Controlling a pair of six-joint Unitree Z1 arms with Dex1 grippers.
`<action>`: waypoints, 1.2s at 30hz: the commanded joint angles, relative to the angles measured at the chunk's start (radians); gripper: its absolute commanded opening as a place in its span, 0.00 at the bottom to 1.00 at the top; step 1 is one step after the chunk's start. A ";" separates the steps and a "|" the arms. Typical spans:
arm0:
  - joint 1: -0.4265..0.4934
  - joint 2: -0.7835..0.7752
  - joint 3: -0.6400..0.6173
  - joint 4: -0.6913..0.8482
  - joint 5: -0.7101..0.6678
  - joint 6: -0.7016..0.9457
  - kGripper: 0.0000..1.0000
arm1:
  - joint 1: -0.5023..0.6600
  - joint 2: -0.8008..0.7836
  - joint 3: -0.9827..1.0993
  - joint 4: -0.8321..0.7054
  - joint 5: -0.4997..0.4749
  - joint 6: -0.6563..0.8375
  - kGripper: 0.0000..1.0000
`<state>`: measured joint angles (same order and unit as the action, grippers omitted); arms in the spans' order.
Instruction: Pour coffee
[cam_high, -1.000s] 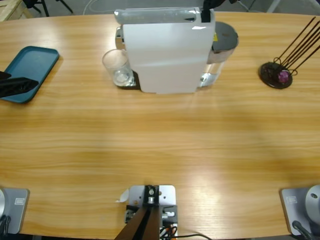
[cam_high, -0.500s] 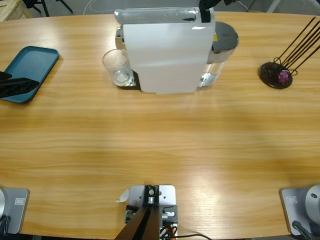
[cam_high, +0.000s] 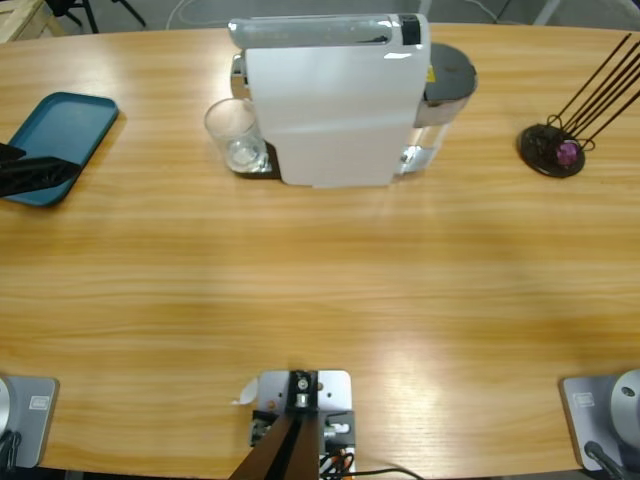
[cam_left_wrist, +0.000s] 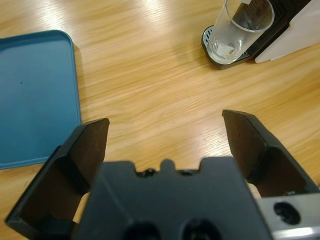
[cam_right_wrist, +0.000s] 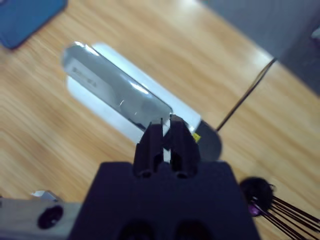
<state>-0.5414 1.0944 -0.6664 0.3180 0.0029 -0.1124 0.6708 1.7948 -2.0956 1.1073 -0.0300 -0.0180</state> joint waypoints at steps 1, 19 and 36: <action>-0.002 0.021 0.028 -0.012 -0.017 -0.006 1.00 | 0.012 -0.236 0.215 0.029 -0.095 -0.016 0.73; -0.003 0.024 0.028 -0.013 -0.049 0.000 0.99 | 0.023 -0.634 1.005 -0.425 -0.088 0.030 0.91; -0.003 0.029 0.031 -0.016 -0.060 0.006 0.99 | 0.023 -0.808 1.420 -0.734 -0.080 0.026 0.99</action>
<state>-0.5419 1.0947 -0.6664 0.3124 -0.0299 -0.1123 0.6822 1.0889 -0.8564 0.5082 -0.1076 0.0077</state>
